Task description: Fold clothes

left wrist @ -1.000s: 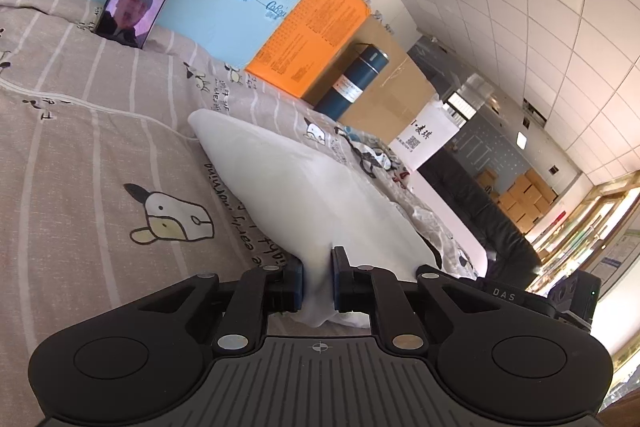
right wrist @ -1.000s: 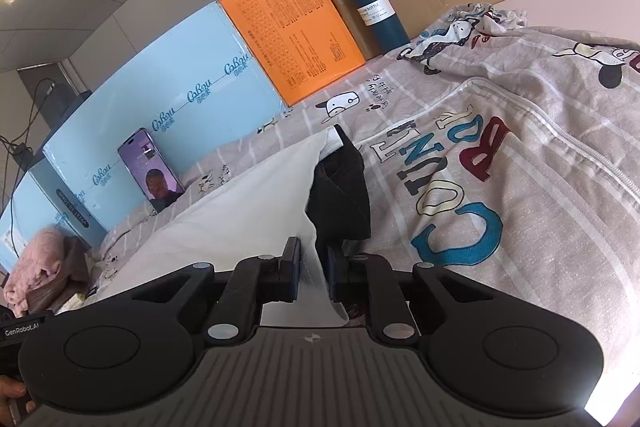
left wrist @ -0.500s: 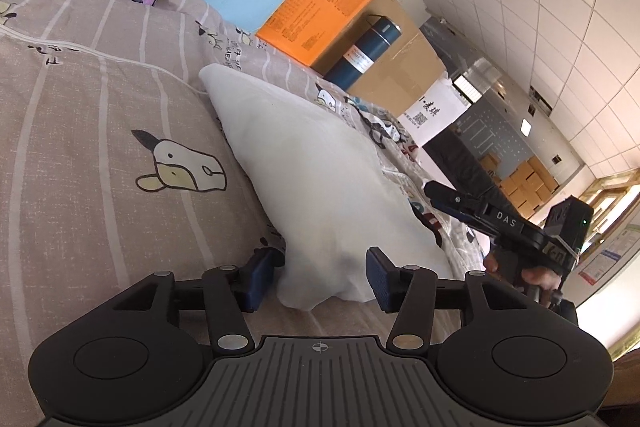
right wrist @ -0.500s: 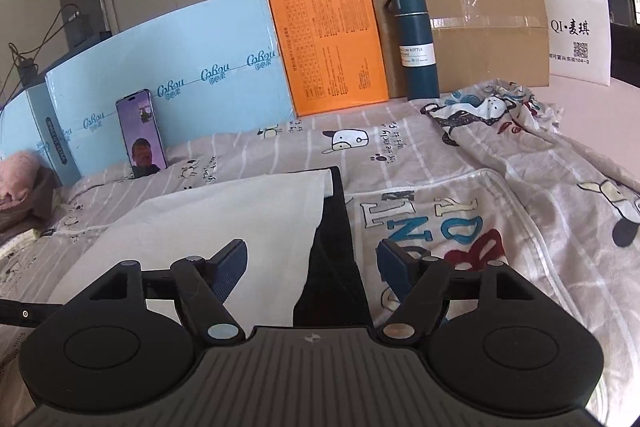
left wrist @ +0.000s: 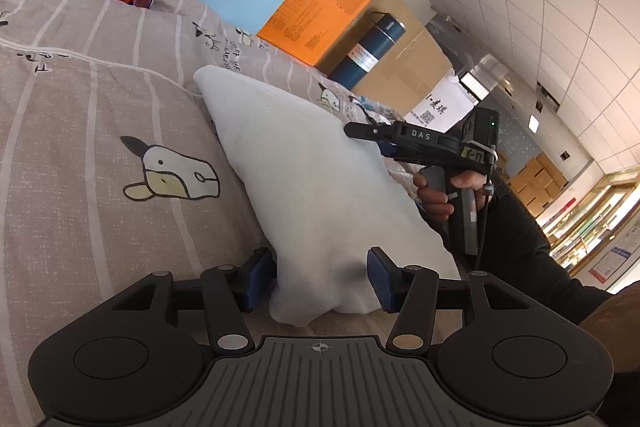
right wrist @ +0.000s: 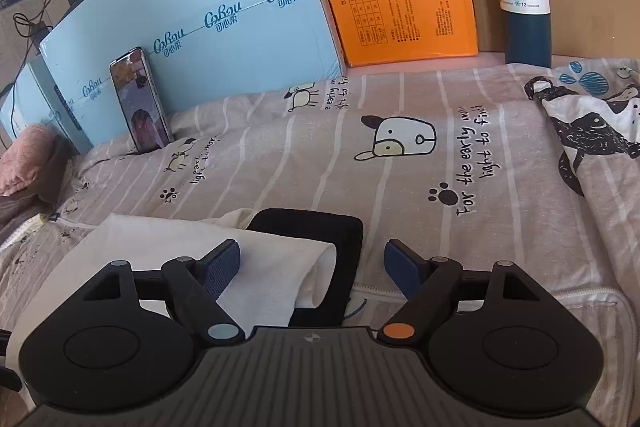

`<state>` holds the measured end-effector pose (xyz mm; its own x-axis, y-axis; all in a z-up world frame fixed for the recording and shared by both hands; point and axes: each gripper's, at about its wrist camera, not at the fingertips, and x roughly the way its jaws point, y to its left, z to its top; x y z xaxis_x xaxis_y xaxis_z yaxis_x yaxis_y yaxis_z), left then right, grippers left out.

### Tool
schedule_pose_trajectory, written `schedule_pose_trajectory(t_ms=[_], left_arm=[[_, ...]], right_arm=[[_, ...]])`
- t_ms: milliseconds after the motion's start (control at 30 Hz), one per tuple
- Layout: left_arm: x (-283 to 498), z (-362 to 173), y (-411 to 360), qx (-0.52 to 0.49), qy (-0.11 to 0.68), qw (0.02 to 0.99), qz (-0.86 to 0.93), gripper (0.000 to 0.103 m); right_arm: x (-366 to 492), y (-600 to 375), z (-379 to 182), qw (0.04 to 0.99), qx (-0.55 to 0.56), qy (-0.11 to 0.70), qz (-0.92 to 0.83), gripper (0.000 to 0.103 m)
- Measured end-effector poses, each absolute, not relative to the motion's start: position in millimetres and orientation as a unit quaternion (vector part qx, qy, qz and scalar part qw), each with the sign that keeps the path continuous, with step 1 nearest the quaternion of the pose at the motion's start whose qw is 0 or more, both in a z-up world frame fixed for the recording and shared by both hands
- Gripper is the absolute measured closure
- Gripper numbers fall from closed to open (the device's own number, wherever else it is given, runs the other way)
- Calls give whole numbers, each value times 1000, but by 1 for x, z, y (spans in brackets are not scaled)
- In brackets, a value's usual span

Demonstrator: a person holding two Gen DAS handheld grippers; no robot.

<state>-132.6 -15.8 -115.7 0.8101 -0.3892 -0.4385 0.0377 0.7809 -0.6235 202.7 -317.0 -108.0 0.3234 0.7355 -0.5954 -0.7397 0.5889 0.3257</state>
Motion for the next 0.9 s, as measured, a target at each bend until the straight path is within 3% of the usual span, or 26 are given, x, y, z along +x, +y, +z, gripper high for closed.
schedule_pose_trajectory(t_ms=[167,267,333,367,400,433,467,500,533,900], left_arm=[[-126,-114,-22,-294,291,902,-127,51],[-125,-114,-23,-295,292,901,-128,52],[-125,-115,-23,-295,292,901,-125,55],[-125,-115,-23,-293,294,902,-117,63],[-124,-115,-23,-290,296,903,-109,75],[-124,-115,-23,-289,297,904,-103,79],[-124,-115,-23,-290,297,904,-101,84],[-124,-115,-22,-291,297,904,-98,87],[-125,-114,-22,-289,297,905,-96,88],[-100,-75,-29,-193,258,941,-101,91]], right_arm=[[207,-304,-113,794,0,360,490,23],[205,-309,-113,780,6,363,510,31],[203,-312,-113,770,10,366,523,34],[203,-314,-112,765,12,367,529,36],[201,-316,-112,767,12,365,528,46],[199,-317,-112,770,11,362,525,63],[196,-317,-112,774,5,354,524,69],[191,-316,-111,778,-8,343,526,82],[185,-315,-108,783,-23,328,528,85],[146,-340,-53,848,-34,168,502,89]])
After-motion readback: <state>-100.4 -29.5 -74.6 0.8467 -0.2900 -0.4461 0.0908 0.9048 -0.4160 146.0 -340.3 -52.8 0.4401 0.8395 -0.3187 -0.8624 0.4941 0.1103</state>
